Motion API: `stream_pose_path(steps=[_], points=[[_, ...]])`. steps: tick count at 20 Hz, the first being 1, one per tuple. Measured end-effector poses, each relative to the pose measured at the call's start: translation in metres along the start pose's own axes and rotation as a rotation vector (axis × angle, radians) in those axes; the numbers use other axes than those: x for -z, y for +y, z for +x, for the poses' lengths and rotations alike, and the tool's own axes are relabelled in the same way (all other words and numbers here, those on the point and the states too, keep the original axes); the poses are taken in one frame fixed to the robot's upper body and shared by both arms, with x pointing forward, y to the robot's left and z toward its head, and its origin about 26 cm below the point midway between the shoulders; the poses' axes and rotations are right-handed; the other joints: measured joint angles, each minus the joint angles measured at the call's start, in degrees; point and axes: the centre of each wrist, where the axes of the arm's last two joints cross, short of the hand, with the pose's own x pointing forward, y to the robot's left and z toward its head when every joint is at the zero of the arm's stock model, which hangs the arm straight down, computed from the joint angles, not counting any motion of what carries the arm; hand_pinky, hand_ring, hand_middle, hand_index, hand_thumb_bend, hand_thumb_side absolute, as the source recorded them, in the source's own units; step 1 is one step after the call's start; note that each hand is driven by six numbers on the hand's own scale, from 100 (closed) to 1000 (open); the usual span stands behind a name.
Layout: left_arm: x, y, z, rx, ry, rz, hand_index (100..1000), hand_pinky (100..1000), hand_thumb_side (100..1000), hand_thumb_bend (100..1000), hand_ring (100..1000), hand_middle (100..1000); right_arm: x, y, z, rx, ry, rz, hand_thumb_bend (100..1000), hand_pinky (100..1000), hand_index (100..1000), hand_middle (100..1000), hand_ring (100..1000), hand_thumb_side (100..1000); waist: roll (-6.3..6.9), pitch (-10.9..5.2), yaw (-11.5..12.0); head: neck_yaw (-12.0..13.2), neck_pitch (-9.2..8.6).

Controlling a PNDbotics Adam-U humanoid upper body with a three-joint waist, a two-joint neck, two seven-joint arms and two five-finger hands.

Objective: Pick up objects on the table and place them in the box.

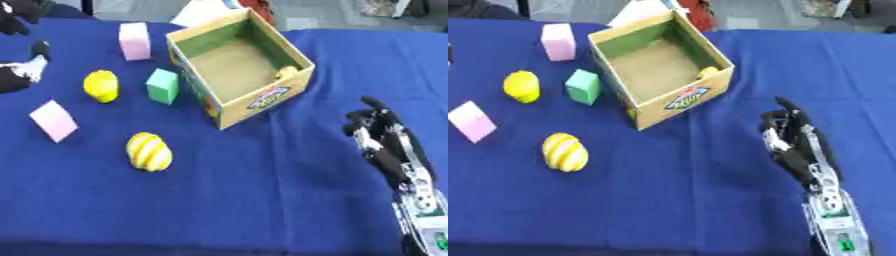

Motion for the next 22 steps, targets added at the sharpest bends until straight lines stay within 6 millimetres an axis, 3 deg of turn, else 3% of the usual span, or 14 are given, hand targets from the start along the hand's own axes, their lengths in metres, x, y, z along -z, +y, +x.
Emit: stream_pose_path(steps=[9,15,22], points=[[0.008,-0.011,-0.031,0.078,0.172,-0.283,916,790,448,417,773,808,-0.001,-0.001,-0.001,-0.003,0.006,0.002,100,649,927,661,619,432,0.02,-0.16,-0.01,-0.29,0.25],[0.008,-0.025,-0.05,0.078,0.272,-0.366,919,784,545,493,770,805,-0.001,-0.002,-0.001,-0.007,0.006,0.003,100,649,927,661,619,430,0.02,-0.16,-0.01,-0.29,0.25],[0.007,-0.04,-0.059,0.059,0.306,-0.426,917,775,587,530,763,795,-0.001,-0.002,-0.001,-0.007,0.006,0.004,100,649,926,661,619,429,0.02,-0.16,-0.05,-0.15,0.24]])
